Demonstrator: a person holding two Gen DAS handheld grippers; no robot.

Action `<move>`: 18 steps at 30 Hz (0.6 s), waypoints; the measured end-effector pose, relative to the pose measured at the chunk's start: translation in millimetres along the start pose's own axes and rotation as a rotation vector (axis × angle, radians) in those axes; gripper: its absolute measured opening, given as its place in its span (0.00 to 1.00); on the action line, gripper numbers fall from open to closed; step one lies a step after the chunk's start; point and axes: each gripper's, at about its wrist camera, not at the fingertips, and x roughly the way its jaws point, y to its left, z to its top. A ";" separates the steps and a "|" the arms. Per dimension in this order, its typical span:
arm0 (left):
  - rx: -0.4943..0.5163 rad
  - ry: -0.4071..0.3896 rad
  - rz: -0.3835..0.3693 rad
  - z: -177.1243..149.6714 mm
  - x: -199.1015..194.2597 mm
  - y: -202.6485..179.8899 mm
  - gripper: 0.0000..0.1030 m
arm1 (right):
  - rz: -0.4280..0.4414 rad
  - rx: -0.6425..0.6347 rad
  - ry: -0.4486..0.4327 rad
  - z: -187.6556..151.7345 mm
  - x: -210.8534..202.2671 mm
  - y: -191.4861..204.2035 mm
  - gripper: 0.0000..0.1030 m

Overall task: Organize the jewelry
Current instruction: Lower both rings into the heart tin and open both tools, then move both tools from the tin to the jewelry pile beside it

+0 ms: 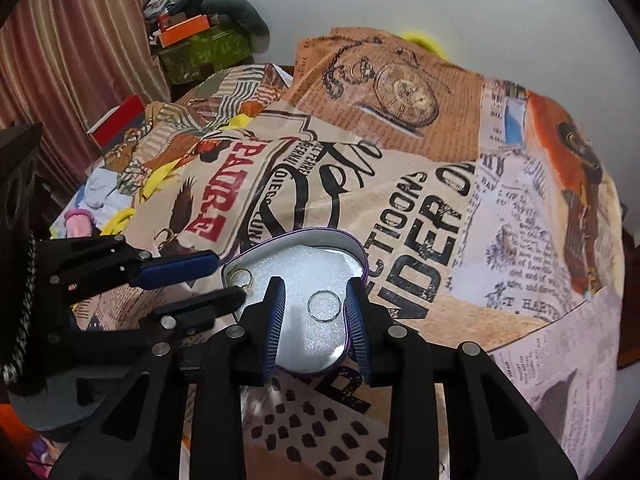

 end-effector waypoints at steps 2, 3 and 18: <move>-0.002 -0.012 0.007 -0.3 -8.0 0.0 0.26 | -0.002 0.004 -0.012 -1.9 -6.9 0.9 0.28; -0.001 -0.018 0.012 -0.5 -11.5 0.0 0.26 | -0.007 0.004 -0.020 -3.0 -11.8 0.7 0.28; 0.024 -0.095 0.020 2.1 -67.8 -29.5 0.26 | -0.062 0.063 -0.116 -28.3 -82.0 -14.2 0.28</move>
